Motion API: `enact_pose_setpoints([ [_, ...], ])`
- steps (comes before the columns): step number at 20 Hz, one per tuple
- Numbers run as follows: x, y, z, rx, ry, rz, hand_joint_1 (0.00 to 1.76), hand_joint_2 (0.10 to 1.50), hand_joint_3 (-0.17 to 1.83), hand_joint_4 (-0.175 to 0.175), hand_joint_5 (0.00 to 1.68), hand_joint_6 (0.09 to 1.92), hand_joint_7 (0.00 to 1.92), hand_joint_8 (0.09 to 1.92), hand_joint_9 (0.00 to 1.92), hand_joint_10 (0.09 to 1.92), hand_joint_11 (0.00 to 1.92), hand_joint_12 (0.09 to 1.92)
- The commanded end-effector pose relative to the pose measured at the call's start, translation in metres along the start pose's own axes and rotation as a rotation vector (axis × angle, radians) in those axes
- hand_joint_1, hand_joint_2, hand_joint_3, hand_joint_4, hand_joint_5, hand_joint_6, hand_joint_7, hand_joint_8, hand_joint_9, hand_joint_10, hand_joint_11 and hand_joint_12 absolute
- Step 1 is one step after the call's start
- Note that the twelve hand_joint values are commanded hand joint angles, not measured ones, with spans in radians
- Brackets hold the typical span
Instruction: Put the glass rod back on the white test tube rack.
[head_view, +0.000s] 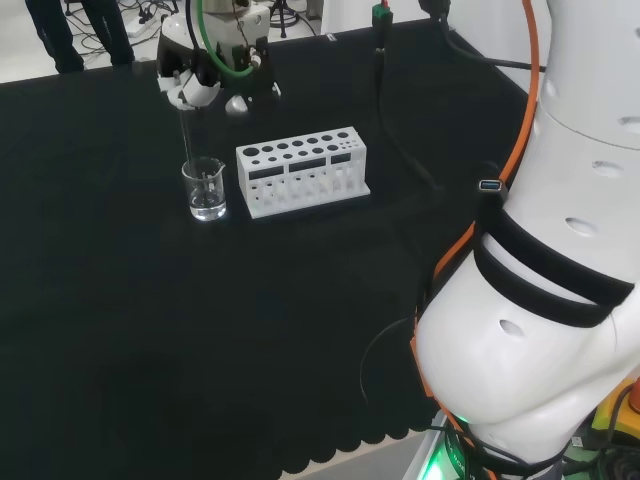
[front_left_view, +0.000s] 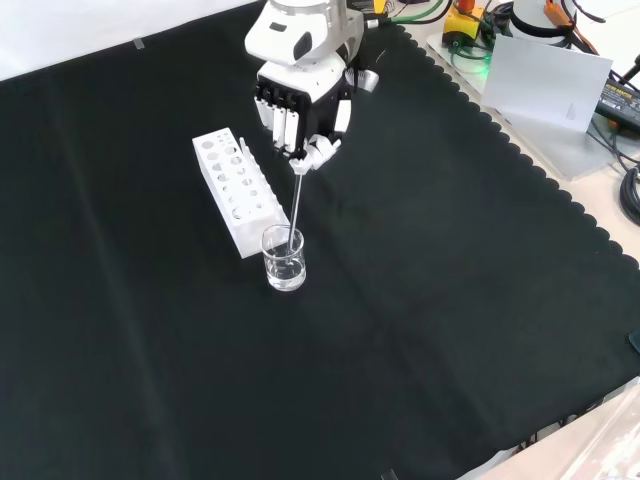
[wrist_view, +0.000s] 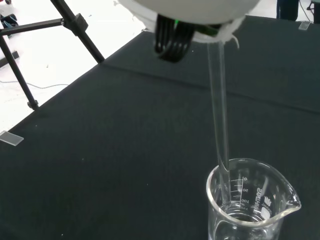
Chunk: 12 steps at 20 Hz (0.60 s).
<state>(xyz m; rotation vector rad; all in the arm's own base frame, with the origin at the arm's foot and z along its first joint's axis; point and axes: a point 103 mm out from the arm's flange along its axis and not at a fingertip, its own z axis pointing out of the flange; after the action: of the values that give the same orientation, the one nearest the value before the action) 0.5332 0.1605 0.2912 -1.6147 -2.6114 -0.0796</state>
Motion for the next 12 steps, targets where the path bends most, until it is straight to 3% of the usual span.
enact_pose_setpoints([
  [1, -0.002, -0.007, -0.016, -0.001, -0.004, 0.007, 1.32, 0.66, 0.71, -0.175, 1.23, 0.50, 1.23, 1.05, 1.69, 0.71, 1.67, 0.79],
  [12, -0.012, -0.019, -0.049, -0.033, 0.005, 0.028, 1.32, 0.67, 0.71, -0.175, 1.23, 0.50, 1.23, 1.06, 1.69, 0.71, 1.67, 0.79],
])
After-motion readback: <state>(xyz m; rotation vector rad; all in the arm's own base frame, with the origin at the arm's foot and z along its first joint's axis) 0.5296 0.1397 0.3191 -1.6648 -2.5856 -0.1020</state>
